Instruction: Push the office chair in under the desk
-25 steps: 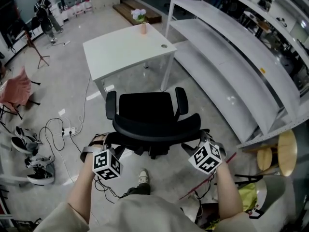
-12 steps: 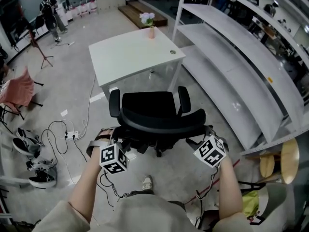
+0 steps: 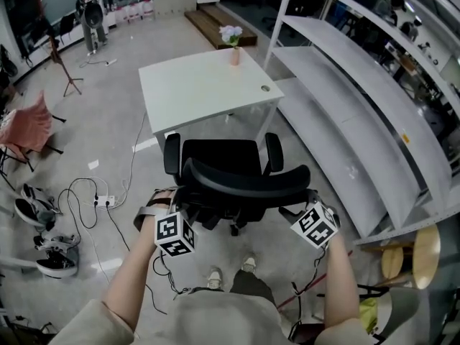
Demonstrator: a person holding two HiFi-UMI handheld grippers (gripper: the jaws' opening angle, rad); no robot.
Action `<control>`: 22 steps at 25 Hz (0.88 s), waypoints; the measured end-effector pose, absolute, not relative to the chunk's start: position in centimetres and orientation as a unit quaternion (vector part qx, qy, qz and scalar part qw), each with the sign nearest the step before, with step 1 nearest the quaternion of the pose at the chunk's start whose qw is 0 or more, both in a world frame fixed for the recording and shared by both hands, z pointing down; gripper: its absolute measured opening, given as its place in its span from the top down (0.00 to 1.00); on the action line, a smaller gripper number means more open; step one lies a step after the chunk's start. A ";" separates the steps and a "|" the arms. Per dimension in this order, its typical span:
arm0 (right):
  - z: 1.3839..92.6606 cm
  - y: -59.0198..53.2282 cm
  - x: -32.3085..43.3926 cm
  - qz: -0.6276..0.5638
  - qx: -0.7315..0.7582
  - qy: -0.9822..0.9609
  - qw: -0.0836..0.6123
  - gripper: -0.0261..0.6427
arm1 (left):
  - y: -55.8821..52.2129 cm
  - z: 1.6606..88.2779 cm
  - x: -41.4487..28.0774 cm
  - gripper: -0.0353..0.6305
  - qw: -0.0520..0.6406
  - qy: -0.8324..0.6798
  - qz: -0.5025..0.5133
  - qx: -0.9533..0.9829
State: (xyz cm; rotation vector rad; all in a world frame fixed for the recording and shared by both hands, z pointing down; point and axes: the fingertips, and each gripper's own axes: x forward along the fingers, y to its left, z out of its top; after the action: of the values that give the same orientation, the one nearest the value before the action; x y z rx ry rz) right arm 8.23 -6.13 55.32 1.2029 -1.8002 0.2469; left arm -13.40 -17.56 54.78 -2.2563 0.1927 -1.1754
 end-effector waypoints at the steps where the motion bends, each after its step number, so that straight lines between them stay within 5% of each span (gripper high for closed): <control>1: 55.4 -6.4 8.5 0.101 0.486 -0.734 0.464 0.61 | -17.8 54.8 -13.2 0.60 0.291 0.074 -0.440 -0.847; 22: 55.3 -15.1 19.5 0.048 0.452 -0.760 0.465 0.60 | -23.9 54.7 -3.1 0.59 0.297 0.134 -0.438 -0.838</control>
State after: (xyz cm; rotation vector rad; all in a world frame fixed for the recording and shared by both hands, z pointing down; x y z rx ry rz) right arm 19.48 -15.10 55.29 1.1088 -1.8662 0.1187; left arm -3.10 -23.87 54.74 -2.2274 0.3555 -1.1639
